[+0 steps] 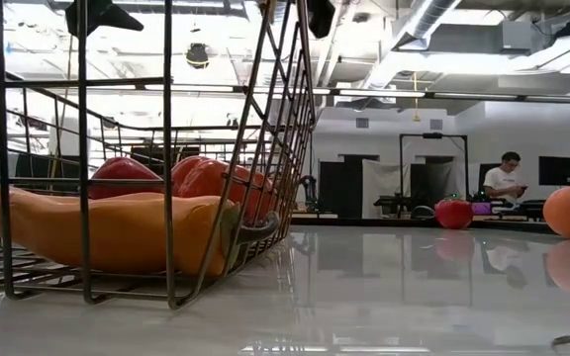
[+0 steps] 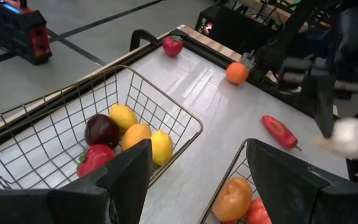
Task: Sort produce into baskets
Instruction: Put the garlic into the bottom wire basket, then put the red chilli pepper into the bottom wire basket
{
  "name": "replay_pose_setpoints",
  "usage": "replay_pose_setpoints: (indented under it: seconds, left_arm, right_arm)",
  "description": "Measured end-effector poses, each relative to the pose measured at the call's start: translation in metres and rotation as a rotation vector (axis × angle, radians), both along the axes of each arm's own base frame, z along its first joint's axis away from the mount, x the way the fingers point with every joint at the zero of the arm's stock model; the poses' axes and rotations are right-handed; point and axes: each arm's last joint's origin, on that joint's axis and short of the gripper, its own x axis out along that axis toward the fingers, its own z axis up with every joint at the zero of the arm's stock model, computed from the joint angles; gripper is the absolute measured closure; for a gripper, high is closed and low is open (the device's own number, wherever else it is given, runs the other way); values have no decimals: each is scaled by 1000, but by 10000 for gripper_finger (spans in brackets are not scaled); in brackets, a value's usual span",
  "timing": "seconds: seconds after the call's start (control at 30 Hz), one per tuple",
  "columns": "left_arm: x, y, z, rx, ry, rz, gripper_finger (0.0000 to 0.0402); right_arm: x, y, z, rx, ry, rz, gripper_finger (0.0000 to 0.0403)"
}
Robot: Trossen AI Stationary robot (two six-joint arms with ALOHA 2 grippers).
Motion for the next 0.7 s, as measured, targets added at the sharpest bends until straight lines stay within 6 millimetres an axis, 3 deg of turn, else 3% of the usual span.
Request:
replay_pose_setpoints:
  seconds: [0.17,0.3,0.5,0.7]
  left_arm:
    - [0,0,0,-2,1,-2,152]
    - [0,0,0,-2,2,-3,152]
    - [0,0,0,-3,3,-4,152]
    - [0,0,0,13,8,-5,152]
  right_arm:
    - [2,0,-9,42,60,105,93]
    - [-7,2,-22,-3,217,127,79]
    - [-41,25,-53,-110,636,223,89]
    - [-74,57,-82,-303,802,364,100]
